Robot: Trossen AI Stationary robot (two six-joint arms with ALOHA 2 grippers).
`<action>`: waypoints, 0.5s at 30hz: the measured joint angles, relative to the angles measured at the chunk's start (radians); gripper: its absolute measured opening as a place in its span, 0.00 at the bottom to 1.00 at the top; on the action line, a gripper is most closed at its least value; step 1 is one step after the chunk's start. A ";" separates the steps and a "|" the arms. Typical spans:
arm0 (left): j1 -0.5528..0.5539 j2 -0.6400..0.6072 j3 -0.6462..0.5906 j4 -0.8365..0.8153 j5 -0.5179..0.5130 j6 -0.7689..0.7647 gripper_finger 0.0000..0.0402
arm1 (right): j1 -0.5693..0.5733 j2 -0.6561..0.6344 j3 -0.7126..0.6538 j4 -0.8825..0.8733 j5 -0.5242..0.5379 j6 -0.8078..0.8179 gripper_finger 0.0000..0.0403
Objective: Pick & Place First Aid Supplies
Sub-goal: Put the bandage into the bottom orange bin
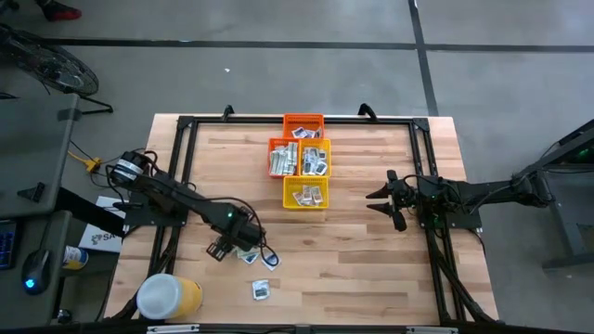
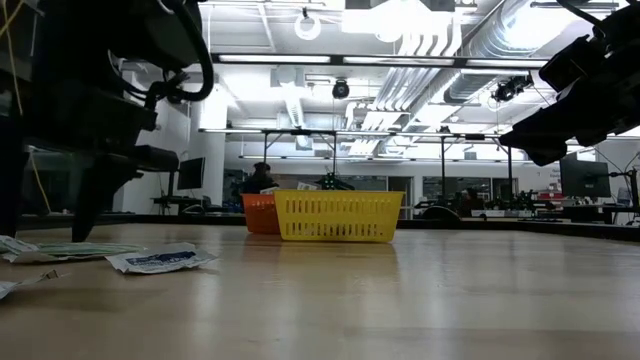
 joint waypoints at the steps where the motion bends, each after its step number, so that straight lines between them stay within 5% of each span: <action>1: 0.000 0.000 -0.003 0.006 -0.005 0.000 0.52 | 0.000 0.000 0.000 0.000 0.000 0.000 0.35; 15: 0.000 0.004 -0.007 0.048 -0.022 0.019 0.28 | 0.000 0.000 0.000 0.000 0.000 0.000 0.35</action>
